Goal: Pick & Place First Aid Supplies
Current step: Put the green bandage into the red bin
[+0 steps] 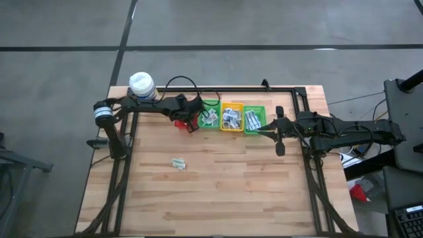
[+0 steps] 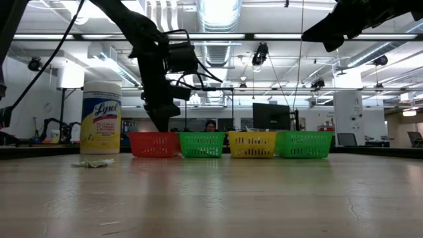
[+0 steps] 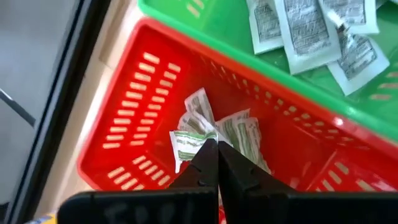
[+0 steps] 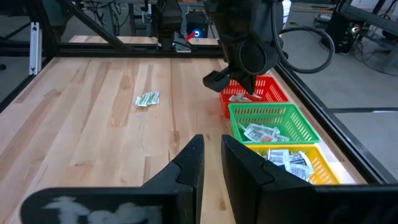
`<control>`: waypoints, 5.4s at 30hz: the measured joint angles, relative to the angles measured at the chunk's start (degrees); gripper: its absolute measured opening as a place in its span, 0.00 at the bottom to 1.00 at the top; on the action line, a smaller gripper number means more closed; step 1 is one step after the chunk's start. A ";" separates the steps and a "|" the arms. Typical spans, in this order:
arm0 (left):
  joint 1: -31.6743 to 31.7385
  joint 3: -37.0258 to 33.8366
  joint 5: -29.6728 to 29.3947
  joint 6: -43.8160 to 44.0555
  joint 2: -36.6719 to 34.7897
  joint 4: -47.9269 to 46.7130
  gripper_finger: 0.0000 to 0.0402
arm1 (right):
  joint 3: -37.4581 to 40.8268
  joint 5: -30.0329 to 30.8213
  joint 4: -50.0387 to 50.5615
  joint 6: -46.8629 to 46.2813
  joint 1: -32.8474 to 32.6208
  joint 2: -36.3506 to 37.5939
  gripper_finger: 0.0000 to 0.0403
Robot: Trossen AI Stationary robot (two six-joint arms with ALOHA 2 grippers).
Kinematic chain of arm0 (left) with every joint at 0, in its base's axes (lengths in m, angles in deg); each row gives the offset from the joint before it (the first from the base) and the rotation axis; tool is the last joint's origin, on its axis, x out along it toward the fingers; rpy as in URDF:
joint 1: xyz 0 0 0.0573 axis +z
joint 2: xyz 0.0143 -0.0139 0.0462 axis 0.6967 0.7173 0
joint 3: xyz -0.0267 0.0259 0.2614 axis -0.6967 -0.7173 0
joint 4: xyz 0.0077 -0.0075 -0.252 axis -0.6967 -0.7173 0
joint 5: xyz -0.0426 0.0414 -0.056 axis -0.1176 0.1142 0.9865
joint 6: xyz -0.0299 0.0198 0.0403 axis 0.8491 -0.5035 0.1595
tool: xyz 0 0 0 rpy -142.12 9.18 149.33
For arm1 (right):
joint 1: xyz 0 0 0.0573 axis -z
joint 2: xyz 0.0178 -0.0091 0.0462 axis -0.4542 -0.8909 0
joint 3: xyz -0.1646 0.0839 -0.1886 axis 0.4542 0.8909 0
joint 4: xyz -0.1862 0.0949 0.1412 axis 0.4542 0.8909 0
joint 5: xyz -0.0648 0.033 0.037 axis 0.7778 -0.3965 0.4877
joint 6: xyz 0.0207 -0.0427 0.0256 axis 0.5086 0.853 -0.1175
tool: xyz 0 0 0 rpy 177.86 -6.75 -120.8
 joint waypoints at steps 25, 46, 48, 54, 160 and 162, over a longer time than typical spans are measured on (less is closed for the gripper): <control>0.02 0.00 3.40 3.48 -0.32 1.45 0.40 | -0.01 0.00 -0.01 -0.01 0.00 -0.01 0.13; -3.28 14.08 24.06 13.76 -0.57 -27.58 0.49 | 0.00 0.00 0.01 0.07 0.00 -0.01 0.13; -4.85 14.08 29.44 14.71 -0.58 -27.80 0.49 | 0.00 0.00 0.01 -0.01 0.00 0.00 0.13; -12.22 14.08 32.70 18.17 -0.59 -27.79 0.49 | 0.00 0.00 0.00 0.01 0.00 -0.01 0.13; -32.04 -7.25 24.66 91.66 -0.17 -7.21 0.24 | -0.01 0.00 0.00 -0.02 0.00 0.01 0.13; -32.04 -7.15 24.62 91.62 -0.20 -7.23 0.22 | -0.01 0.00 0.01 0.06 0.00 -0.01 0.13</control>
